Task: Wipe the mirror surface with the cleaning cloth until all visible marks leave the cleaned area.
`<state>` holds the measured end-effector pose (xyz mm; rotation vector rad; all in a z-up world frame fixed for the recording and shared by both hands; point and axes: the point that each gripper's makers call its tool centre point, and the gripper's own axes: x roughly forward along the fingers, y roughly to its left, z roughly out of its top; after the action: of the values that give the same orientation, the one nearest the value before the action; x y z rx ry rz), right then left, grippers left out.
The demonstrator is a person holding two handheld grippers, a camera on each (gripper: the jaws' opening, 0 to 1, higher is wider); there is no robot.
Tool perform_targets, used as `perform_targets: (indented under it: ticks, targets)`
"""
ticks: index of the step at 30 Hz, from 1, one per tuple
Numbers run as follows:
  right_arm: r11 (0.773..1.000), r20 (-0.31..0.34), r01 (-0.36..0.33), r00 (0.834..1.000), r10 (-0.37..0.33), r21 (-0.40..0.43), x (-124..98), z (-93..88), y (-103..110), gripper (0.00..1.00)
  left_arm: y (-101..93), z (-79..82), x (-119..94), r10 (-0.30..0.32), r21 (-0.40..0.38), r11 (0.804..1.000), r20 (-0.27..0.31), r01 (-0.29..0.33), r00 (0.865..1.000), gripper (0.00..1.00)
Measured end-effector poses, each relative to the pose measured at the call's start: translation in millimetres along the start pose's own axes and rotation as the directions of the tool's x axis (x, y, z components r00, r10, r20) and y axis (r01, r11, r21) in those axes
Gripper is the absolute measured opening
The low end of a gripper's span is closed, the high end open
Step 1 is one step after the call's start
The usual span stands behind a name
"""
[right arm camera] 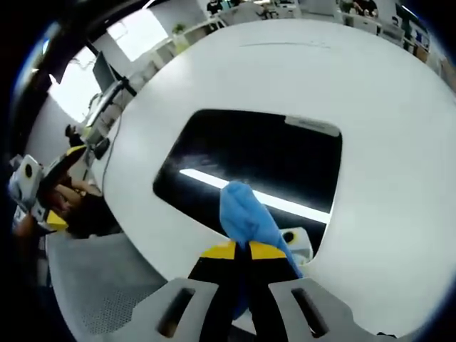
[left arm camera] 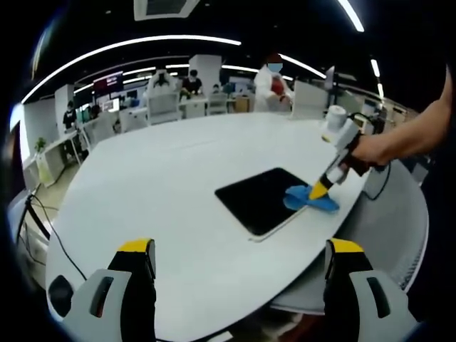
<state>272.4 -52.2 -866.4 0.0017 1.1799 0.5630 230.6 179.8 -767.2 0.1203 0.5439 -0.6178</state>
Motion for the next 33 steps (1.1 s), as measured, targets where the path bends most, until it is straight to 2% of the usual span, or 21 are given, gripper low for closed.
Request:
perform_targets:
  ticks: [7,23,33]
  targets:
    - [1.0,-0.004,0.018,1.0,-0.018,-0.008,-3.7,0.3,0.5,0.0,-2.4,-0.2,-2.2,-0.003,0.0,1.0,0.006,0.003,1.0,0.99]
    - [0.998,-0.001,0.05,0.999,-0.05,0.027,-14.1,-7.9,-20.7,0.0,-6.1,0.9,-0.4,-0.021,0.005,1.0,0.012,0.021,1.0,0.99]
    - [0.997,0.001,0.058,0.998,-0.058,0.045,-18.3,-11.7,-30.9,0.0,-8.5,-7.3,-0.5,-0.023,0.001,1.0,-0.003,0.023,1.0,0.99]
